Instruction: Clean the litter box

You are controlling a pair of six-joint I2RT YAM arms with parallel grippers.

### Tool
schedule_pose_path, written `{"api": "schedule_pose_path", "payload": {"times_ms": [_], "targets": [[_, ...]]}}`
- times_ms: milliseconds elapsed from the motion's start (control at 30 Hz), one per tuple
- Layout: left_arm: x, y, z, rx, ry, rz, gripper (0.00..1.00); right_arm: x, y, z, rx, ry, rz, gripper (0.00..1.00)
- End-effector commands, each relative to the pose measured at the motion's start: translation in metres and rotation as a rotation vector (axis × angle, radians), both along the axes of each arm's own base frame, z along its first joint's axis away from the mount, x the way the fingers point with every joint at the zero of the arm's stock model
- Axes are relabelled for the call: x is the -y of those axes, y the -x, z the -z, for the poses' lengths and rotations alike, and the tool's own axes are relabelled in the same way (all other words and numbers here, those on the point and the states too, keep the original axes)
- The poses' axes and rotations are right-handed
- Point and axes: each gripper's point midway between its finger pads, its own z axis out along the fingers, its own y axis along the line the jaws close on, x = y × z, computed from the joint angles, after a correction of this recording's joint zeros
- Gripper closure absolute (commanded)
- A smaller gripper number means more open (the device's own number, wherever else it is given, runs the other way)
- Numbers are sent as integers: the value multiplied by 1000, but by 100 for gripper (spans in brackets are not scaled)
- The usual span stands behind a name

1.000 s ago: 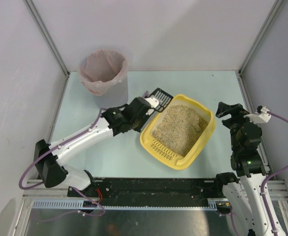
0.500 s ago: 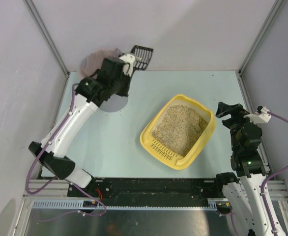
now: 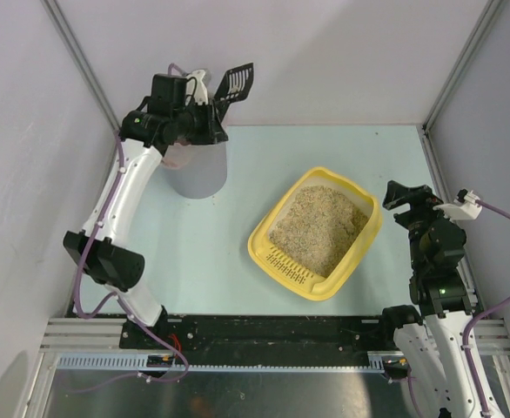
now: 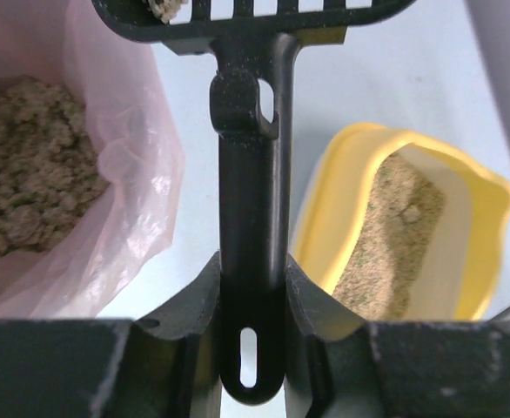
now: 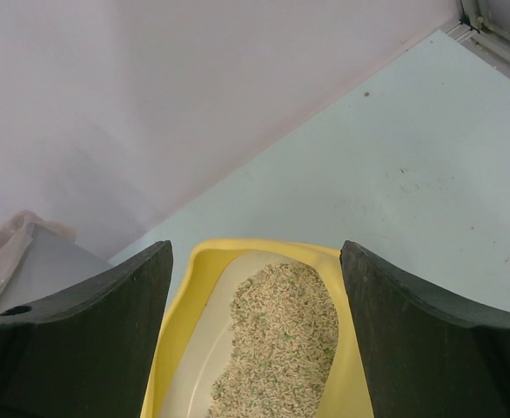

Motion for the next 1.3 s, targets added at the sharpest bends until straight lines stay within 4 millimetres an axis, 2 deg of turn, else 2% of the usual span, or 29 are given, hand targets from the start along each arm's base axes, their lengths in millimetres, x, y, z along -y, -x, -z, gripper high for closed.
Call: {"api": "schedule_pose_path", "payload": {"times_ms": [0,133,167,233,267,300,333,367,400,433,467,500,533,567,600,633,667,700,733,867,900,933,1100,1167,1267], "targets": [[14,3,-44,55,240,43,100,0,2,-8,29,-3,0,17],[10,7,-52,40,384,22,100,1,1,-7,24,1,4,17],[5,7,-43,12,406,9,100,1,2,-6,24,4,4,17],[0,7,-50,20,466,-16,100,2,2,-6,23,5,7,17],[-9,5,-41,-4,485,-47,100,2,2,-7,25,7,7,17],[-10,7,-54,14,547,-40,100,2,3,-7,26,6,7,17],[-13,9,-56,12,585,-40,100,2,3,-6,25,7,7,17],[-16,10,-42,-23,619,-54,100,3,4,-8,30,7,11,17],[-23,7,-55,34,674,-35,100,3,4,-8,30,7,11,17],[-25,16,-66,20,754,-53,100,3,5,-9,33,8,14,17],[-33,15,-50,-16,790,-86,100,4,5,-9,35,7,15,17],[-34,16,-60,20,827,-66,100,3,5,-9,35,8,14,17],[-33,22,-66,-17,891,-64,100,4,5,-9,36,7,15,17],[-31,25,-57,-51,927,-62,100,4,6,-9,35,7,14,17],[-40,22,-71,15,977,-44,100,3,5,-9,34,5,12,17],[-38,28,-75,-69,1085,-47,100,3,6,-9,35,4,9,17],[-42,28,-61,-117,1136,-68,100,3,5,-9,36,2,11,17],[-42,31,-72,-83,1176,-28,100,2,5,-9,36,2,7,17],[-41,33,-74,-136,1237,-38,100,2,6,-11,40,0,6,17],[-44,34,-67,-228,1357,-72,100,2,9,-12,48,1,4,17],[-45,37,-72,-249,1405,-69,100,3,9,-13,49,4,9,17],[-46,37,-66,-270,1433,-81,100,4,9,-13,50,5,14,17],[-52,44,-79,-300,1574,-36,100,5,11,-13,51,9,17,17],[-55,44,-72,-328,1628,-51,100,5,11,-14,54,10,19,17],[-61,50,-76,-325,1718,2,100,4,11,-13,51,8,14,17]]}}
